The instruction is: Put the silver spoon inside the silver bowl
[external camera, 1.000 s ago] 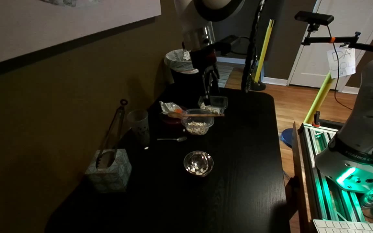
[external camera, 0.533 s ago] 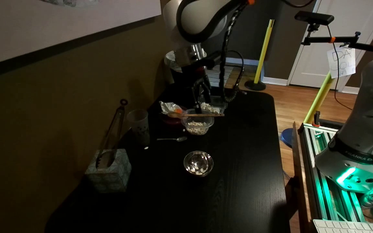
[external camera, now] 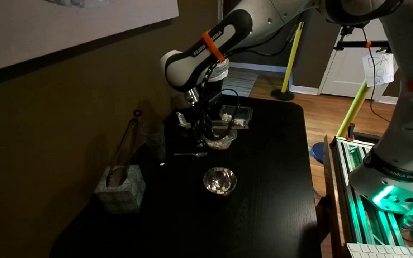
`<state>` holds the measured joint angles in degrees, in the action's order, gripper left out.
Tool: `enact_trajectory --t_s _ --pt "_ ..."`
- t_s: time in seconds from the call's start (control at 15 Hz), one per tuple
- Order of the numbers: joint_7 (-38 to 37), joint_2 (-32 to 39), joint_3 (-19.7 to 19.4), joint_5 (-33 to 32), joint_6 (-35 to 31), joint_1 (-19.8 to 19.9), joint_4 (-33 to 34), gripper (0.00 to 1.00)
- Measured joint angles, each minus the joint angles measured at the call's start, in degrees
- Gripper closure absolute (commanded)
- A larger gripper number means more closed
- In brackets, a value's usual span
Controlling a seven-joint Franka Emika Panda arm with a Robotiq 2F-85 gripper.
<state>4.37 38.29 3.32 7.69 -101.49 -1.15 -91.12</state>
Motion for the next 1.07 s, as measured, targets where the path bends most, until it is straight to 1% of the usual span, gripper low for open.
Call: enact_trajectory --t_s 0.2,0.27,0.47,0.8,0.93,1.07 --pt "0.5 1.2 0.1 0.0 0.8 0.2 2.1 0.0" --pt "0.4 1.1 0.0 -0.6 -0.7 0.1 1.9 0.0" --pt "0.3 0.6 -0.5 -3.6 -12.7 -0.5 -0.5 0.0" --pt "-1.1 -0.1 -2.4 -10.1 -35.8 -1.9 -8.8 0.0" --pt "-3.2 0.1 -3.7 -12.4 -41.9 -2.9 -11.3 0.0" --pt "-5.5 0.8 -5.0 -13.8 -45.3 -4.1 -12.5 0.0"
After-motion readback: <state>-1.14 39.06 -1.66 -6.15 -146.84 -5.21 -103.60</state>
